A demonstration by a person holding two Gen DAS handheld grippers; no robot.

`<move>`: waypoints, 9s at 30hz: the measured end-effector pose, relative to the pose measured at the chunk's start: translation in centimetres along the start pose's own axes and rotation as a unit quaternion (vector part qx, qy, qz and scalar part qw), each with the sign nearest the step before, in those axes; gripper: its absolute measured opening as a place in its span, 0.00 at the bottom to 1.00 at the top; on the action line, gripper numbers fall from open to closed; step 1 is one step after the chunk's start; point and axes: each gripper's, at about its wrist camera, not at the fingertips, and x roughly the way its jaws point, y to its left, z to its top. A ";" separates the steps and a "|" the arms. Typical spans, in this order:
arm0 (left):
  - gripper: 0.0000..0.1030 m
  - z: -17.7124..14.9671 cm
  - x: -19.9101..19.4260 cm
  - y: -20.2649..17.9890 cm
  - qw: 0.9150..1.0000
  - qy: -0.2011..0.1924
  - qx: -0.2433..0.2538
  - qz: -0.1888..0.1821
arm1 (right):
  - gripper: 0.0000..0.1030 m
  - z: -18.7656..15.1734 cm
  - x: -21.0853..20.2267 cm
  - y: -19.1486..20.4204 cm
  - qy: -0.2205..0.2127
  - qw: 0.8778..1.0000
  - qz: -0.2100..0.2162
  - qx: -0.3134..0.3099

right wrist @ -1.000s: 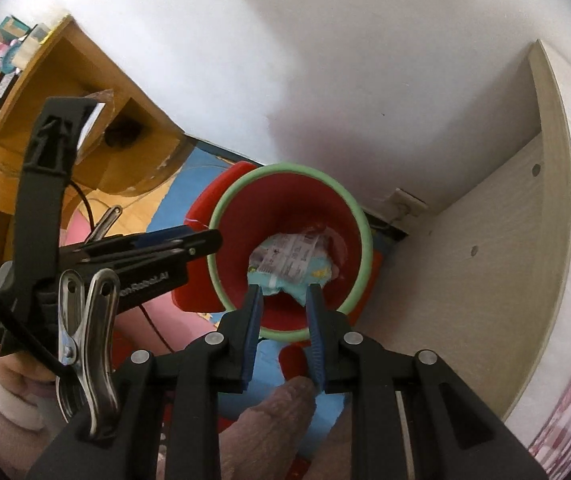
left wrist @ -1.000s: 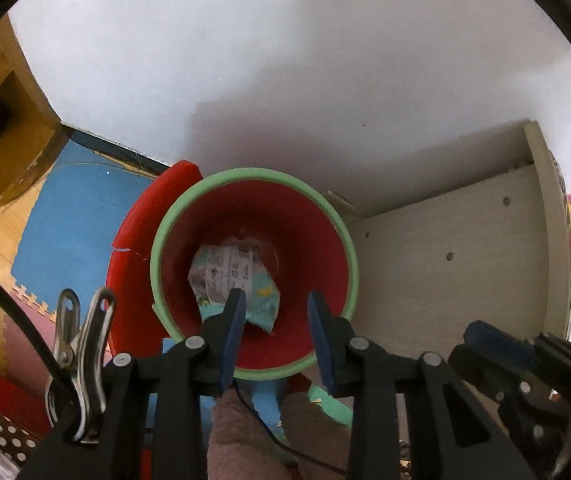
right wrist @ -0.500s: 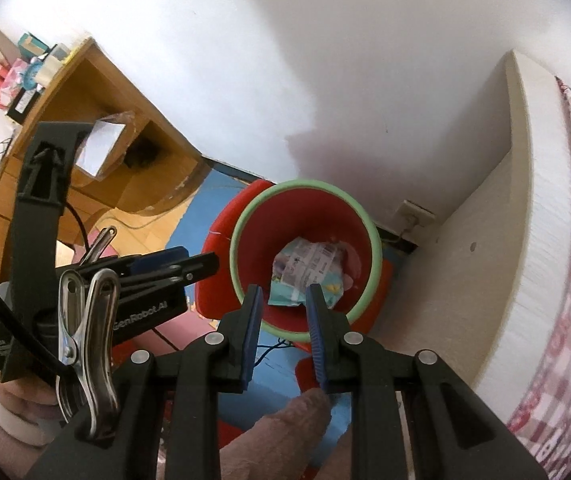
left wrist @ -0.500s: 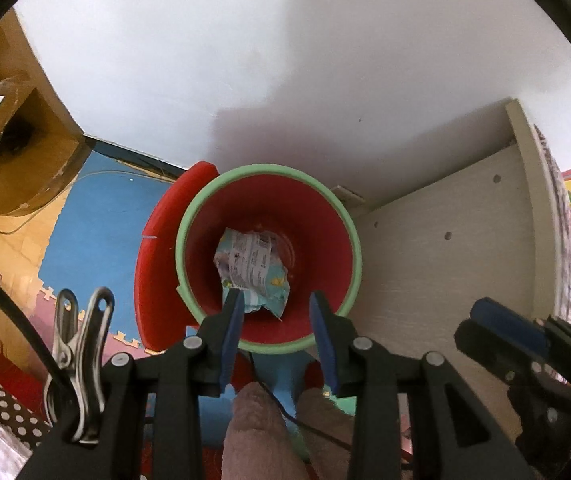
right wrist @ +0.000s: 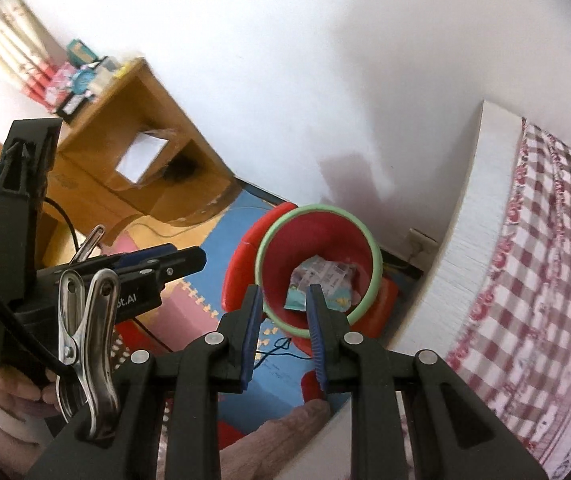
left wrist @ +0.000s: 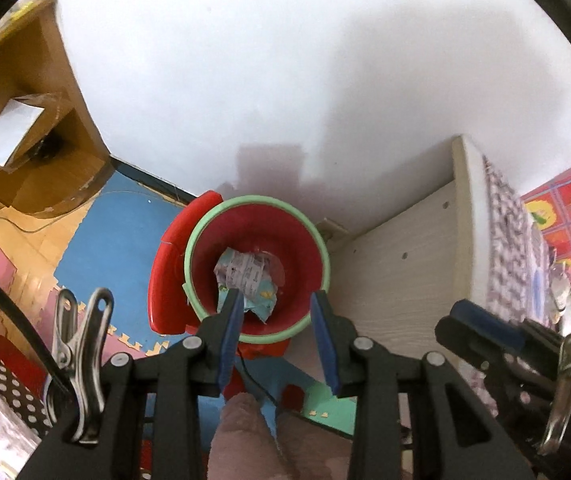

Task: Collect trash
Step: 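Move both grippers back over the trash pile on the bed, then lower both grippers onto the clear plastic bag and close them on it, then lift the clear plastic bag with both grippers and carry it to the red bucket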

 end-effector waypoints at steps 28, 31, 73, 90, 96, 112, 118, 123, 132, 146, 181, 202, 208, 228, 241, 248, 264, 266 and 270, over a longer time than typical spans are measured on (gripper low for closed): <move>0.35 -9.2 -11.1 -12.2 0.995 -0.080 -0.020 0.052 | 0.26 -8.2 -14.6 -3.4 -0.075 0.991 0.056 -0.098; 0.35 -10.1 -11.9 -13.1 0.995 -0.083 -0.016 0.050 | 0.26 -9.5 -15.8 -3.8 -0.088 0.991 0.044 -0.087; 0.35 -22.5 -10.5 -41.8 0.967 -0.040 0.241 -0.070 | 0.28 -31.0 -34.5 -25.3 -0.189 0.952 -0.153 0.185; 0.35 -21.7 -5.2 -53.6 0.973 -0.035 0.218 -0.067 | 0.29 -31.1 -36.6 -38.6 -0.154 0.957 -0.141 0.200; 0.37 -21.0 -3.6 -56.4 0.972 -0.022 0.224 -0.067 | 0.30 -29.8 -36.1 -41.5 -0.150 0.956 -0.120 0.220; 0.54 -16.8 2.6 -60.6 0.970 0.028 0.219 -0.102 | 0.47 -26.7 -33.1 -47.2 -0.122 0.938 -0.100 0.307; 0.55 -15.1 5.7 -61.7 0.969 0.053 0.220 -0.104 | 0.47 -25.1 -31.4 -49.7 -0.110 0.930 -0.097 0.337; 0.56 -14.2 8.0 -62.4 0.967 0.075 0.218 -0.110 | 0.47 -23.6 -30.4 -51.4 -0.107 0.928 -0.108 0.340; 0.58 -13.1 9.9 -63.6 0.964 0.080 0.216 -0.135 | 0.47 -21.7 -28.8 -52.9 -0.104 0.930 -0.127 0.329; 0.40 -13.5 7.2 -62.1 0.959 0.076 0.222 -0.162 | 0.10 -22.5 -30.9 -49.8 -0.140 0.942 -0.087 0.292; 0.26 -21.1 5.0 -61.4 0.952 0.044 0.259 -0.158 | 0.10 -26.6 -31.1 -48.0 -0.126 0.967 -0.121 0.183; 0.22 -20.6 -7.2 -50.3 0.983 -0.096 0.108 -0.109 | 0.08 -20.4 -32.7 -34.6 -0.175 0.984 -0.018 0.002; 0.22 -21.6 -9.2 -43.4 0.989 -0.114 0.042 -0.081 | 0.08 -18.3 -29.9 -28.1 -0.150 0.987 0.017 -0.059; 0.22 -24.3 -15.8 -16.8 0.980 -0.163 -0.110 -0.014 | 0.09 -14.0 -17.4 -4.3 -0.076 0.978 0.093 -0.168; 0.22 -24.3 -17.6 -7.2 0.973 -0.177 -0.149 0.003 | 0.09 -11.7 -13.0 3.1 -0.057 0.971 0.113 -0.201; 0.22 -22.0 -16.8 -5.4 0.971 -0.173 -0.163 0.012 | 0.08 -9.6 -11.1 3.9 -0.048 0.969 0.121 -0.209; 0.22 -13.7 -12.2 -3.4 0.970 -0.165 -0.175 0.032 | 0.09 -2.2 -5.6 3.5 -0.015 0.964 0.110 -0.240; 0.22 -12.7 -11.5 -3.2 0.971 -0.160 -0.175 0.030 | 0.09 -1.4 -5.0 3.3 -0.009 0.966 0.105 -0.237; 0.22 -11.1 -10.0 -2.6 0.973 -0.150 -0.172 0.023 | 0.09 0.1 -3.2 3.0 0.003 0.967 0.100 -0.234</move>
